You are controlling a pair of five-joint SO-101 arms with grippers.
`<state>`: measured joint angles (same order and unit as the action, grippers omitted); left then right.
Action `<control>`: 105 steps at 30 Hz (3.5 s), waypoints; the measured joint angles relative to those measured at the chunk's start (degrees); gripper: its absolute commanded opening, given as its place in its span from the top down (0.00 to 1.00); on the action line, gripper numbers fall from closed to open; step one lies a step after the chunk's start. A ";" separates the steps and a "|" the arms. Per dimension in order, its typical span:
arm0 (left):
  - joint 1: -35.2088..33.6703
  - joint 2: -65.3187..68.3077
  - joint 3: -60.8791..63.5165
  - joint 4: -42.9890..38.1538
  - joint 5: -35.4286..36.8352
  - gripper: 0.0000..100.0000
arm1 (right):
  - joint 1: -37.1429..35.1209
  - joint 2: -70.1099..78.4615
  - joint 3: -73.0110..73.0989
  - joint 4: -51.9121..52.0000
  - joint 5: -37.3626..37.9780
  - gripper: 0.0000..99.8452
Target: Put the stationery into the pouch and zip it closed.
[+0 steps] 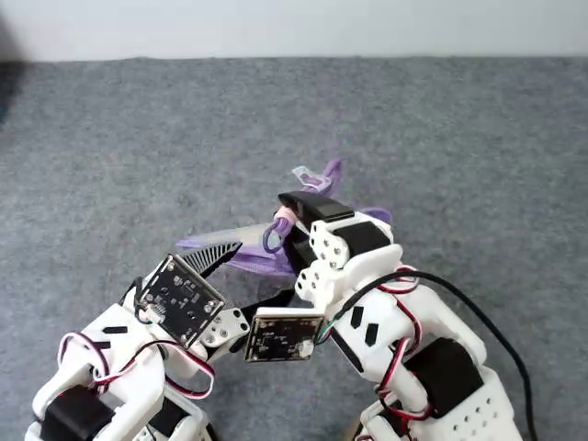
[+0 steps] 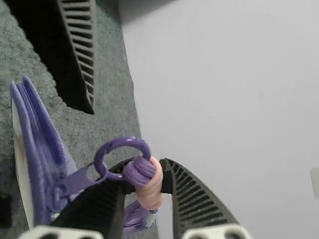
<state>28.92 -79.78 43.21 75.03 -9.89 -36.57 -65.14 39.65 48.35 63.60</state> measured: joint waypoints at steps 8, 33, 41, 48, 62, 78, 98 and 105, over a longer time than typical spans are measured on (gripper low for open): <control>0.00 0.09 2.99 -4.48 0.00 0.72 | 0.00 0.00 0.00 0.00 -0.79 0.99; 7.82 0.70 21.10 -25.67 0.26 0.99 | 7.56 -1.58 0.09 0.00 -3.43 0.99; 3.96 0.09 21.10 -26.29 2.90 0.99 | 11.78 -1.76 0.53 0.00 -5.27 0.99; 3.43 0.09 21.01 -26.37 4.40 0.99 | 13.27 -1.76 0.53 0.09 -7.91 0.99; 3.16 0.53 20.22 -26.46 9.58 0.99 | 22.07 -1.67 0.97 0.18 -10.99 0.99; 3.25 0.70 16.97 -25.67 10.20 0.99 | 29.98 -1.49 14.77 -18.46 -12.57 0.99; 1.58 0.09 14.15 -22.77 9.49 0.78 | 23.21 -1.58 12.66 -23.21 -15.74 0.99; 1.41 0.53 14.15 -22.77 8.88 0.77 | 15.21 -1.58 12.66 -23.21 -14.51 0.99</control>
<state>30.33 -79.25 57.36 52.26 -1.01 -21.36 -66.73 52.31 25.14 49.10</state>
